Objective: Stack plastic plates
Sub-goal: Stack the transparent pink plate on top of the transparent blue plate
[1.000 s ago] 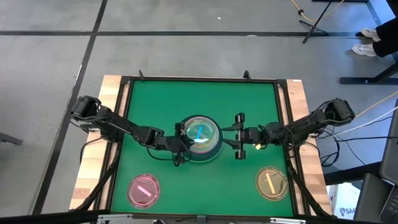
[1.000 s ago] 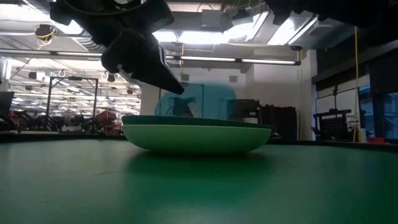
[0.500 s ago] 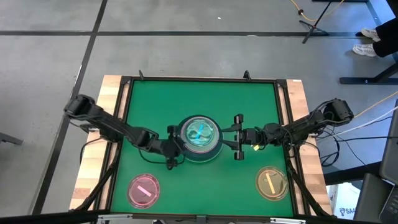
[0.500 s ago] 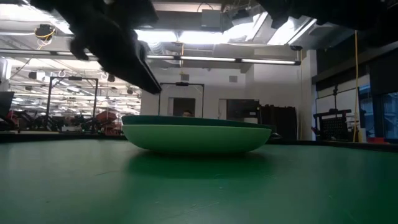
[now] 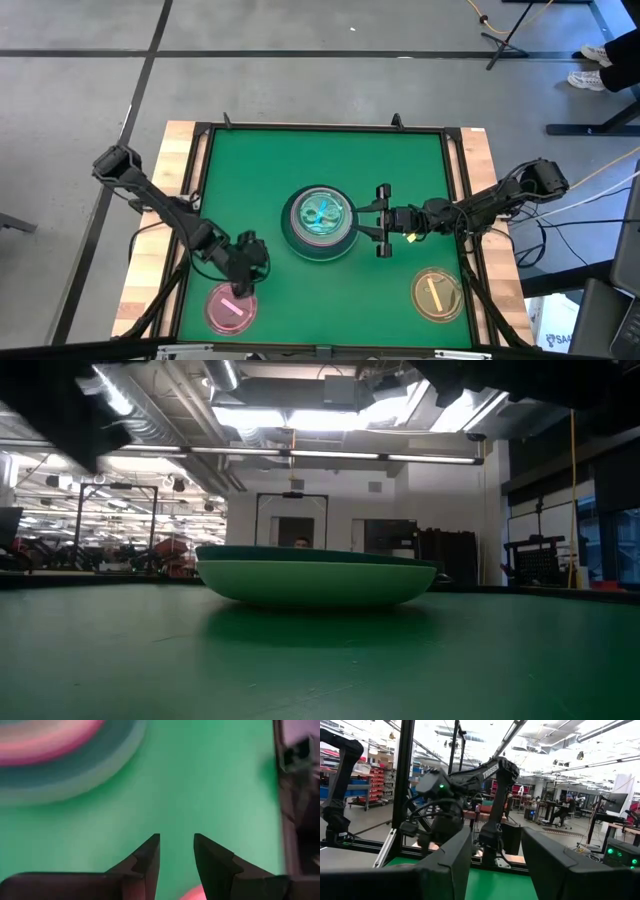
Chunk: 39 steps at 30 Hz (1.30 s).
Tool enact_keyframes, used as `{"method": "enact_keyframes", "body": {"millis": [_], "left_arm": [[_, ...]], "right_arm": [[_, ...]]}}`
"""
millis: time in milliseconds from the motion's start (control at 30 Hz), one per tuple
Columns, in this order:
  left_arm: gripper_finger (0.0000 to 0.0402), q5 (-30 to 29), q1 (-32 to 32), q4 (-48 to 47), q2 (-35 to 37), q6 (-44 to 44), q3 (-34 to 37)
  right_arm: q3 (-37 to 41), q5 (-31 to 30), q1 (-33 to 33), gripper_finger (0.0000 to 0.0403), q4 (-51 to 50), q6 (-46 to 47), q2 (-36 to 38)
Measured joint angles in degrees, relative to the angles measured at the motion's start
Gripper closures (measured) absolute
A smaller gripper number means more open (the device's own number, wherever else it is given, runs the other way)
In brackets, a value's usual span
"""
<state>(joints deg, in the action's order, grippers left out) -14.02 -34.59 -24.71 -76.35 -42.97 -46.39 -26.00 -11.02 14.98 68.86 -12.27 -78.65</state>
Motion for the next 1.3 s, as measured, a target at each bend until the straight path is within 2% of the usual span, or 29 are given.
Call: {"method": "enact_keyframes", "body": {"millis": [100, 167, 333, 533, 867, 1033, 1300], "left_arm": [[0.0289, 7.42, -2.48, -2.88, -0.47, -7.86, 0.0], [0.0289, 9.83, -4.68, -5.18, -0.53, -11.73, 0.0], [0.0289, 9.93, -9.69, -10.95, -0.53, -18.44, 0.0], [0.0289, 7.73, -12.79, -15.66, -0.53, -22.85, 0.14], [0.0289, 12.36, -13.9, -12.2, -0.55, -31.45, 8.21], [0.0289, 13.42, -13.9, -5.6, -0.56, -31.72, 11.68], [0.0289, 15.33, -13.79, -1.65, -0.29, -34.39, 15.45]], "right_arm": [[0.0, -0.01, 0.0, 0.0233, -0.07, 0.0, 0.02], [0.0, -0.01, 0.0, 0.0233, -0.12, -0.02, 0.0], [0.0, -0.03, 0.0, 0.0233, -0.48, -0.07, 0.0], [0.0, -0.04, 0.0, 0.0233, -0.48, -0.09, 0.0], [0.0, -0.11, 0.0, 0.0233, -1.3, -0.31, 0.0], [0.0, -0.14, 0.0, 0.0233, -1.31, -1.51, 0.0], [0.0, -0.14, 0.0, 0.0233, -1.48, -1.62, 0.0]]}}
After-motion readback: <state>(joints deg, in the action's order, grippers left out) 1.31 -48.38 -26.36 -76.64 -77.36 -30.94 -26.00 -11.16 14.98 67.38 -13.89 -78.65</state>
